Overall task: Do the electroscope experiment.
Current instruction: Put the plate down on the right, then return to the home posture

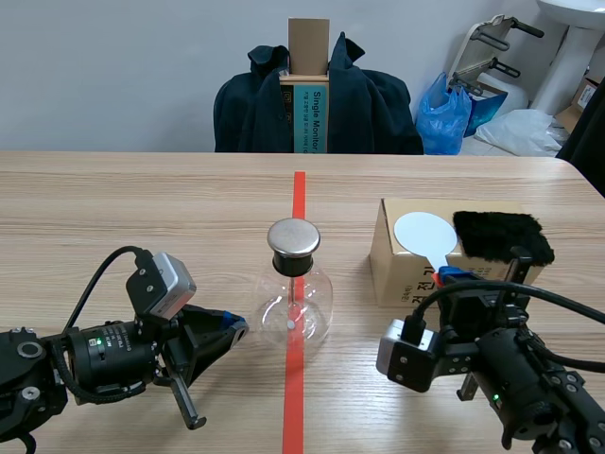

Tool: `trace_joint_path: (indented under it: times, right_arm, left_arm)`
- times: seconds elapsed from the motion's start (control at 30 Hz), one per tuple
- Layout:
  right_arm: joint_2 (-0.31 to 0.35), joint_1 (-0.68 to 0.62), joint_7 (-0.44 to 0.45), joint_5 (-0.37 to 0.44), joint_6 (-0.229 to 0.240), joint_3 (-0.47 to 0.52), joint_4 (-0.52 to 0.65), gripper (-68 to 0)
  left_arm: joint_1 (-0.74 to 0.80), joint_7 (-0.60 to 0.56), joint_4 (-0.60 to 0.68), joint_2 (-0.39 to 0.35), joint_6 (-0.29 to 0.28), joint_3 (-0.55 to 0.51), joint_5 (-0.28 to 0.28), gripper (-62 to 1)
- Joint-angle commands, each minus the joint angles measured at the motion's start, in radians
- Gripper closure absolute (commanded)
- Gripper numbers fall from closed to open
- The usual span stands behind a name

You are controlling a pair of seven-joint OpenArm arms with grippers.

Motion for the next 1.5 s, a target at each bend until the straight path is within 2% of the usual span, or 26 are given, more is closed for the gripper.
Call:
trace_joint_path:
  times: [0.0, 0.3, 0.37, 0.47, 0.53, 0.67, 0.7, 0.73, 0.8, 0.87, 0.97, 1.0, 1.13, 1.23, 1.3, 1.33, 1.43, 1.47]
  right_arm:
    - [0.0, 0.017, -0.007, 0.003, -0.002, -0.003, 0.007, -0.8]
    - [0.0, 0.016, -0.008, 0.003, -0.003, -0.003, 0.007, -0.9]
    - [0.0, 0.016, -0.008, 0.004, -0.003, -0.003, 0.007, -3.5]
    - [0.0, 0.01, -0.008, 0.008, -0.002, -0.003, 0.007, -17.3]
    - [0.001, 0.004, -0.01, 0.017, 0.002, -0.003, 0.007, -31.7]
    - [0.001, -0.031, -0.011, 0.084, 0.0, -0.003, 0.007, -63.1]
    - [0.001, -0.043, -0.011, 0.106, -0.002, -0.003, 0.008, -67.9]
    - [0.001, -0.056, -0.011, 0.132, -0.005, -0.003, 0.01, -67.9]
    - [0.007, -0.086, -0.011, 0.216, -0.024, -0.002, 0.024, -67.9]
    - [0.016, -0.12, -0.011, 0.324, -0.024, 0.0, 0.054, -67.9]
    - [0.029, -0.175, -0.012, 0.559, -0.022, 0.024, 0.118, -67.9]
    - [0.029, -0.195, -0.013, 0.645, -0.022, 0.042, 0.145, -67.9]
    - [0.029, -0.275, -0.057, 1.007, -0.023, 0.146, 0.262, -67.9]
    - [0.045, -0.321, -0.04, 1.136, -0.022, 0.227, 0.353, -67.9]
    - [0.064, -0.338, 0.01, 1.209, 0.002, 0.269, 0.418, -67.9]
    - [0.074, -0.341, 0.033, 1.238, 0.017, 0.284, 0.453, -67.9]
    - [0.095, -0.341, 0.105, 1.312, 0.033, 0.317, 0.546, -67.9]
    - [0.098, -0.337, 0.116, 1.326, 0.056, 0.327, 0.572, -67.9]
  left_arm:
    - [-0.002, -0.007, 0.027, 0.002, 0.002, -0.008, -0.009, -1.8]
    - [0.0, 0.004, 0.027, -0.004, 0.001, -0.009, -0.009, -1.9]
    - [0.0, 0.002, 0.028, -0.015, 0.001, -0.009, -0.01, -1.8]
    - [0.019, -0.011, 0.053, -0.047, 0.0, -0.013, -0.01, -1.9]
    - [0.054, -0.036, 0.1, -0.084, -0.002, -0.028, -0.024, -1.9]
    - [0.162, -0.064, 0.242, -0.179, -0.006, -0.08, -0.088, -1.9]
    - [0.196, -0.066, 0.284, -0.208, -0.007, -0.095, -0.103, -1.9]
    - [0.231, -0.069, 0.326, -0.235, -0.007, -0.109, -0.116, -1.9]
    - [0.307, -0.069, 0.413, -0.292, -0.007, -0.145, -0.145, -1.9]
    - [0.38, -0.068, 0.492, -0.34, -0.007, -0.184, -0.168, -1.9]
    - [0.49, -0.068, 0.605, -0.402, -0.007, -0.249, -0.199, -2.4]
    - [0.526, -0.068, 0.641, -0.42, -0.007, -0.273, -0.2, -4.8]
    - [0.664, -0.068, 0.748, -0.455, -0.006, -0.371, -0.222, -23.1]
    - [0.736, -0.068, 0.789, -0.455, -0.006, -0.43, -0.232, -44.6]
    - [0.764, -0.069, 0.797, -0.454, -0.006, -0.45, -0.273, -60.1]
    - [0.768, -0.074, 0.798, -0.452, -0.006, -0.451, -0.284, -62.3]
    - [0.767, -0.072, 0.798, -0.44, -0.002, -0.451, -0.284, -62.3]
    - [0.767, -0.072, 0.798, -0.438, -0.002, -0.451, -0.284, -62.3]
